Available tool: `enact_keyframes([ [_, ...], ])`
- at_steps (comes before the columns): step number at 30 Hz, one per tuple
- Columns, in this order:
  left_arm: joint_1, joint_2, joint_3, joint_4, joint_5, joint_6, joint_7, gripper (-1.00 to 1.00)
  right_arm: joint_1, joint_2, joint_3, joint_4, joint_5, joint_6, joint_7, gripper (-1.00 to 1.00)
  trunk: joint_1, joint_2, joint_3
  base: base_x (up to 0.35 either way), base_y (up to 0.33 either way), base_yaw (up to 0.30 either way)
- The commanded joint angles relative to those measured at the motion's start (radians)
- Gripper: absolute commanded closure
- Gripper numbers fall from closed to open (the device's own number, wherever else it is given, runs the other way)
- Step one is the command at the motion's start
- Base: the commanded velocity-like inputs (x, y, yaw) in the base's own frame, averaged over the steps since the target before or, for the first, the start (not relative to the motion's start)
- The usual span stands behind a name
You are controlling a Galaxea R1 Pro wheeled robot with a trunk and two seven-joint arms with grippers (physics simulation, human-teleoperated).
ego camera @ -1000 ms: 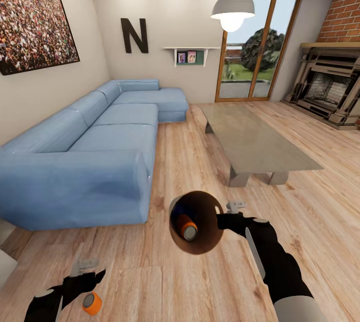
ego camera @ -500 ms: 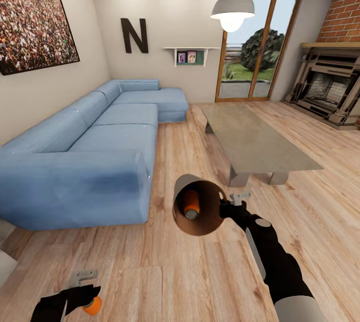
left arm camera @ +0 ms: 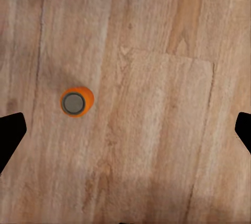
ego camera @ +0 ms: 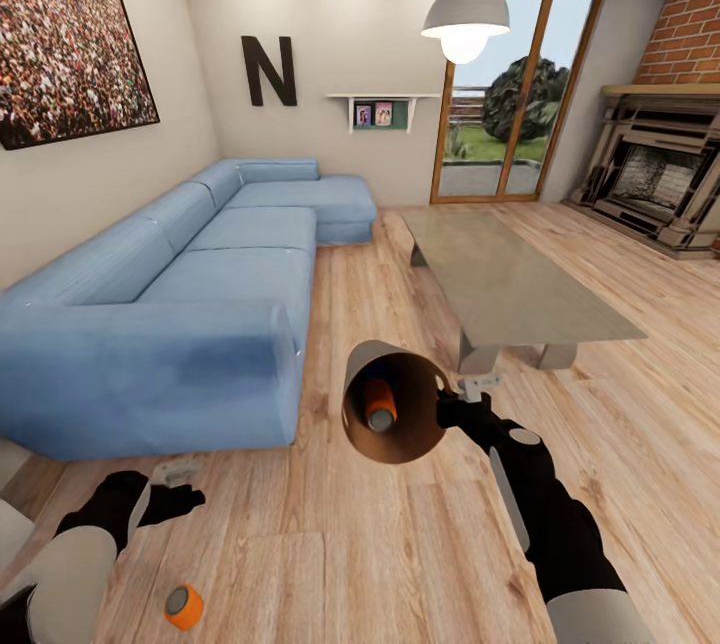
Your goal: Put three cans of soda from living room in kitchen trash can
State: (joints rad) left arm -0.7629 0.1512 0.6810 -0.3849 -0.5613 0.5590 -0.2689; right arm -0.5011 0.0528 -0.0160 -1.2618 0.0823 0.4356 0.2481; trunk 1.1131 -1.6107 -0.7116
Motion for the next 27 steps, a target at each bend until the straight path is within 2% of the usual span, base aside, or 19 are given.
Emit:
enact_keyframes([
  [1,-0.003,0.001,0.0,0.003,0.001,-0.004,0.002,-1.0,-0.002,0.0,0.0,-0.001,-0.012,0.002,0.005,1.0,0.004,-0.007,-0.003,0.0,0.0,0.0],
  [13,-0.007,0.004,0.002,0.008,0.011,-0.039,0.006,-1.0,-0.004,-0.001,-0.001,0.009,-0.014,0.002,-0.002,1.0,0.05,-0.091,-0.041,0.0,0.0,0.0],
  [19,-0.006,0.024,0.0,0.008,0.01,-0.042,0.007,-1.0,-0.006,0.0,0.001,0.025,-0.014,0.003,-0.008,1.0,0.073,-0.133,-0.059,0.0,0.0,0.0],
  [27,-0.006,0.027,0.001,0.008,0.011,-0.043,0.009,-1.0,-0.006,0.001,0.002,0.03,-0.015,0.002,-0.009,1.0,0.104,-0.189,-0.085,0.0,0.0,0.0],
])
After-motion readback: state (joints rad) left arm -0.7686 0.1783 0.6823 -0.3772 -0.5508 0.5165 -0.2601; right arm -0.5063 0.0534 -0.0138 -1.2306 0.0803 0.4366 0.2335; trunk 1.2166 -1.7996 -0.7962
